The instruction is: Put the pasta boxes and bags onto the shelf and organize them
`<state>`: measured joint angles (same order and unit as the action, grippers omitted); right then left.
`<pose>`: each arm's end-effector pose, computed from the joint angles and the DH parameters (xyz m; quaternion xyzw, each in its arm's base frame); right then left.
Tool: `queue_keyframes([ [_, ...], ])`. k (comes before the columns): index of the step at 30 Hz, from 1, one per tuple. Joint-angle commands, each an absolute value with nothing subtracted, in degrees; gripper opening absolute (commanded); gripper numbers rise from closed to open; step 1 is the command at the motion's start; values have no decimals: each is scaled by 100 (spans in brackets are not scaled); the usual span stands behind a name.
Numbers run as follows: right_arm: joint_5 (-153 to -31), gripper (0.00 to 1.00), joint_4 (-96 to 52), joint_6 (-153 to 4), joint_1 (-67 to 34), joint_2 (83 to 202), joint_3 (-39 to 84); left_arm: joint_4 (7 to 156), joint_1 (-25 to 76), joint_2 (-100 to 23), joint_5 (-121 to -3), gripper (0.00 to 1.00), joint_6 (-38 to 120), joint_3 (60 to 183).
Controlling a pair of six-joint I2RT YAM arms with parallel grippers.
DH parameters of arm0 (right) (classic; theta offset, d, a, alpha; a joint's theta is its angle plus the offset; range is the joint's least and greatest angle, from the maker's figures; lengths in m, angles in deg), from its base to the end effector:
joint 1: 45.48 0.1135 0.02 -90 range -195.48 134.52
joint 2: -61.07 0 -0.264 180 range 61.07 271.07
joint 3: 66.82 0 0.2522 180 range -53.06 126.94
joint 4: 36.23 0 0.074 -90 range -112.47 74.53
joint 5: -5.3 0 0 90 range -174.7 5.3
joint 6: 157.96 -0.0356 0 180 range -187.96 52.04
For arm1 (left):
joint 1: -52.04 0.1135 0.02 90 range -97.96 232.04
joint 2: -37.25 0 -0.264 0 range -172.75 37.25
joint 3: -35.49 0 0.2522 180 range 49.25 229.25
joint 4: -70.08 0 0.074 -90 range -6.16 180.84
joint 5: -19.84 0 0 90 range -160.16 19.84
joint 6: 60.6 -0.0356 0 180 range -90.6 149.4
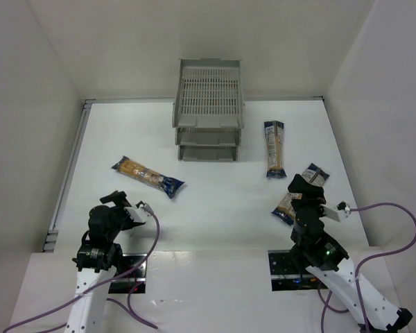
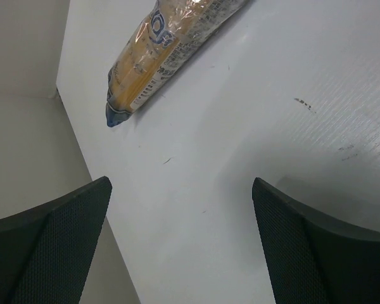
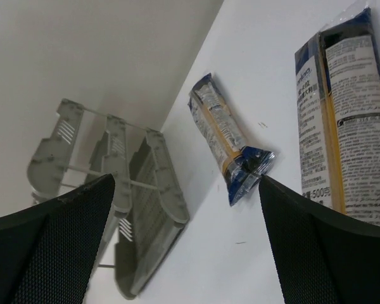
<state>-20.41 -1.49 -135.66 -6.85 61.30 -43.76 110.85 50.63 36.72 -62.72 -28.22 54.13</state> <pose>0.0794 0.0224 0.1940 0.4895 0.5524 0.1792 0.6505 0.0964 -0.0070 0.1522 0.4404 0.7050 0.2130 0.5134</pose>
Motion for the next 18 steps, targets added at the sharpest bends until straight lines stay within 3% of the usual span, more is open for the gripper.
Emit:
queue_keyframes([
  [1, -1886, 100, -522, -12849, -725, 6107, -4304, 11364, 5107, 3796, -6190, 99, -2518, 5567],
  [5, -2835, 100, -1787, -10894, -725, 6107, -4357, 11392, 5107, 3796, -6190, 99, -3439, 5409],
  [9, -3109, 100, -1615, -10918, -725, 6186, -4024, 10996, 5107, 3796, -6828, 99, -3530, 5435],
  [11, -3161, 100, -1552, -10910, -725, 6370, -3769, 10052, 5107, 3796, -7408, 99, -2874, 5487],
  [13, -3336, 100, -1552, -10831, -725, 7045, -3269, 9538, 5107, 3796, -8128, 99, -2624, 5540],
  [18, -3917, 100, -1614, -10402, -777, 9759, -1453, 9317, 5107, 3743, -8201, 99, -2264, 6147],
])
